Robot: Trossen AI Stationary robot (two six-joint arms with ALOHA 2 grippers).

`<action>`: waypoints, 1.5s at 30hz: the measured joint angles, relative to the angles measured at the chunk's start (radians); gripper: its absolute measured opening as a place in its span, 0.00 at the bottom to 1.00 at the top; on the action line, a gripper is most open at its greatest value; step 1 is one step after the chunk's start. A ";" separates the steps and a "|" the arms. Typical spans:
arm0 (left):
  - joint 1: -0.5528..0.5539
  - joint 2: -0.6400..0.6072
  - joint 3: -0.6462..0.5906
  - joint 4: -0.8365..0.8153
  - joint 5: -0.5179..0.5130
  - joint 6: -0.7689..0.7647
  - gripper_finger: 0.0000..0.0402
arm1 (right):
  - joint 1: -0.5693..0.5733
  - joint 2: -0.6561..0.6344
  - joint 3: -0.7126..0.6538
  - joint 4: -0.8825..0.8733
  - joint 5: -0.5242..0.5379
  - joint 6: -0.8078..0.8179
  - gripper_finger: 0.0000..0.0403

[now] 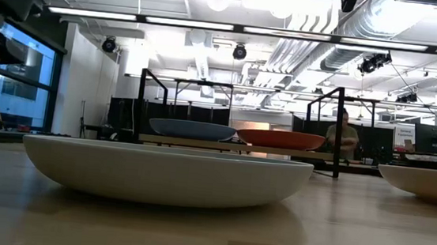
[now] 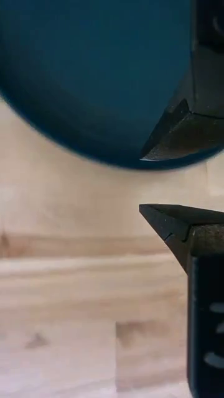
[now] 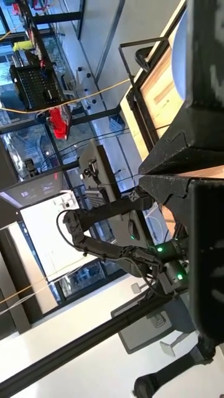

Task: Place and stack plates onto a shelf
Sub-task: Stack the black plate on the blue plate on the shelf

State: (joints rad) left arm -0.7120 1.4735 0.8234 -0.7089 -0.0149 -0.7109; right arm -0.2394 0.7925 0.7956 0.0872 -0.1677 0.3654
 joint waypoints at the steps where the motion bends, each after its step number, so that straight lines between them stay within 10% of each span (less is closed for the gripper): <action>1: 0.000 0.005 0.000 0.016 0.013 0.007 0.28 | 0.000 0.000 0.000 -0.001 0.000 0.000 0.00; 20: 0.000 0.019 -0.062 0.104 0.037 0.001 0.27 | 0.000 0.000 0.000 -0.002 -0.002 -0.001 0.00; 35: 0.031 0.012 -0.061 0.099 0.063 -0.036 0.01 | 0.000 0.000 0.000 -0.002 -0.006 -0.011 0.00; 45: 0.134 -0.218 -0.049 -0.077 0.110 -0.033 0.00 | 0.000 0.000 0.000 -0.008 -0.005 -0.011 0.00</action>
State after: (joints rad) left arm -0.5783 1.2553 0.7746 -0.7860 0.0952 -0.7434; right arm -0.2394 0.7925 0.7956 0.0795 -0.1729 0.3541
